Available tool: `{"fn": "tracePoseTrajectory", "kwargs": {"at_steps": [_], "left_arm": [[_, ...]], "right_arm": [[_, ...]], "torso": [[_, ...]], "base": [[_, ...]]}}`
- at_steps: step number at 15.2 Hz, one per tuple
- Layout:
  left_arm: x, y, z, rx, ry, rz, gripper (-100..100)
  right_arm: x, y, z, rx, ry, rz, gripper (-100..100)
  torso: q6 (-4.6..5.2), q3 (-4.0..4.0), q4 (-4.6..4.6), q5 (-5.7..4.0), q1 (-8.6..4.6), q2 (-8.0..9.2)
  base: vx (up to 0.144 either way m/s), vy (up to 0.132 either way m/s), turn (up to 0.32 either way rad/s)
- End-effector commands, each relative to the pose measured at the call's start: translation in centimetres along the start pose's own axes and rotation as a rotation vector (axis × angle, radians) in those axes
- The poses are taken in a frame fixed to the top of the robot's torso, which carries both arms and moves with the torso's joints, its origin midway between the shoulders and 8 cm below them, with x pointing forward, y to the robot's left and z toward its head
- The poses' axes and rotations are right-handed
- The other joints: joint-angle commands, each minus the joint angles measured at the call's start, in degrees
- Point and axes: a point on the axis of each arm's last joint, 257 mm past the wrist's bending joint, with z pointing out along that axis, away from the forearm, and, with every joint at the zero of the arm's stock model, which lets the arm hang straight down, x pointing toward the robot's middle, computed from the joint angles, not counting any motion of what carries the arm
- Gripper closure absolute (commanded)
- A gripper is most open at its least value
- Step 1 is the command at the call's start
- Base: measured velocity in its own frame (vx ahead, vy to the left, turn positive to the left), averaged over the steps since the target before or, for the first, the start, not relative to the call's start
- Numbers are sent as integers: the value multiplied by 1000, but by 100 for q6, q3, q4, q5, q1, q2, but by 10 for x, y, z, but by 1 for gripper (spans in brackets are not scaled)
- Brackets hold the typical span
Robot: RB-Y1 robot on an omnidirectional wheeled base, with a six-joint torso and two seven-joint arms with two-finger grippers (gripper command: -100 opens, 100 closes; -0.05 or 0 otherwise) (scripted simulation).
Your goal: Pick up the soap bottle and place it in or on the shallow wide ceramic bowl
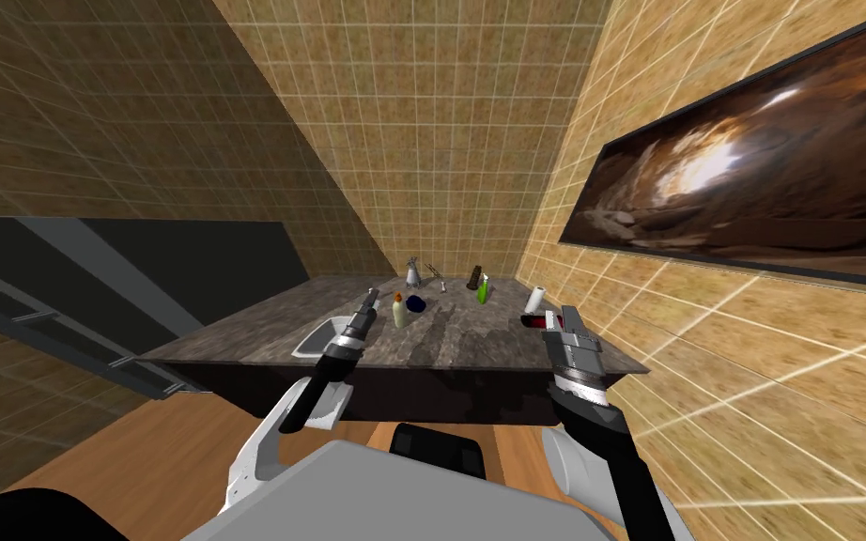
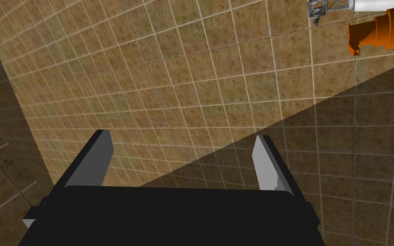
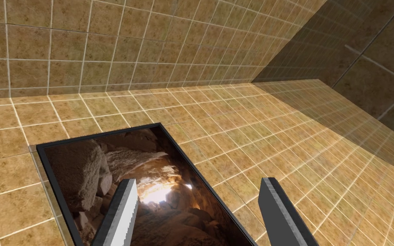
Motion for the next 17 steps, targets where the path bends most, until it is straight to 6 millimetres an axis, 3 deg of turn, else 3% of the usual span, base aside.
{"fn": "tracePoseTrajectory", "kwargs": {"at_steps": [1, 7, 10, 14, 17], "left_arm": [[-4, 13, 1, -36, 8, 31, -100], [-18, 61, 0, -172, 31, 153, -100], [-23, 74, -1, -209, 35, 185, -100], [-43, 111, -5, -320, 42, 286, -100], [-52, 123, -7, -358, 43, 320, -100]], "right_arm": [[0, 0, 0, 0, 0, 0, 0], [0, 0, 0, 0, 0, 0, 0], [0, 0, 0, 0, 0, 0, 0], [0, 0, 0, 0, 0, 0, 0], [0, 0, 0, 0, 0, 0, 0]], "torso": [[0, 0, 0, 0, 0, 0], [-1, 0, 0, -1, -2, 0], [-1, 0, 0, 0, 2, 0], [-1, 1, 0, -1, -3, 2], [-1, 3, 1, 0, 1, 5]], "base": [[-1, -53, -101], [-3, -59, -105], [-2, -53, -75], [-5, -67, -130], [-9, -55, -80]]}}
